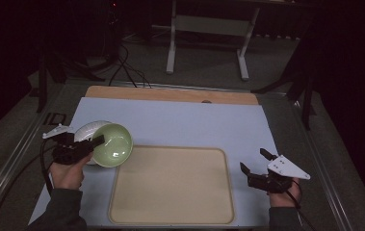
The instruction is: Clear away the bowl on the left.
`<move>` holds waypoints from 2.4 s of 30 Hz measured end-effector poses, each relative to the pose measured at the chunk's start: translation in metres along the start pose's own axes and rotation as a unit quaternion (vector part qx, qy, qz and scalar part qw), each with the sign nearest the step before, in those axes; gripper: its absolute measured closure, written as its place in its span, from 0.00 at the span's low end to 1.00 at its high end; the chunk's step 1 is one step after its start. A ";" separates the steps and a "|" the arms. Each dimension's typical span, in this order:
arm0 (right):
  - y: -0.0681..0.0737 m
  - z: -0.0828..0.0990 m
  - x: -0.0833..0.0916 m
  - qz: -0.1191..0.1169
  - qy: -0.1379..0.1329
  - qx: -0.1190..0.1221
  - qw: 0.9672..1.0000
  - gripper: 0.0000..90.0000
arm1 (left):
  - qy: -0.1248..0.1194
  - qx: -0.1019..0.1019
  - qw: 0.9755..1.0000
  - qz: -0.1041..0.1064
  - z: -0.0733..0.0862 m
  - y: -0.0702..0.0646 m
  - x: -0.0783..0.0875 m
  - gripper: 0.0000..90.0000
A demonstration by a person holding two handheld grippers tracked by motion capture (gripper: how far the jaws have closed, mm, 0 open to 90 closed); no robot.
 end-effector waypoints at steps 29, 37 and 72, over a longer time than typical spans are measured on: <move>0.000 0.000 0.000 0.000 -0.001 -0.001 1.000 0.16 | 0.023 -0.025 0.999 0.023 0.007 -0.024 -0.013 0.92; 0.000 0.000 0.000 0.000 -0.001 -0.001 1.000 0.16 | 0.031 -0.030 0.999 0.030 0.010 -0.030 -0.017 0.92; 0.000 0.000 0.000 0.001 -0.002 -0.001 1.000 0.16 | 0.056 -0.045 0.996 0.059 0.024 -0.052 -0.031 0.92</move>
Point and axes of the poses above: each handheld gripper's, and its own axes: x roughly backward along the jaws, z roughly out of its underside, y roughly to its left, the point moved 2 cm from there along -x, roughly forward along the jaws, and after that the axes turned 12 degrees about -y, right-handed, at the moved point
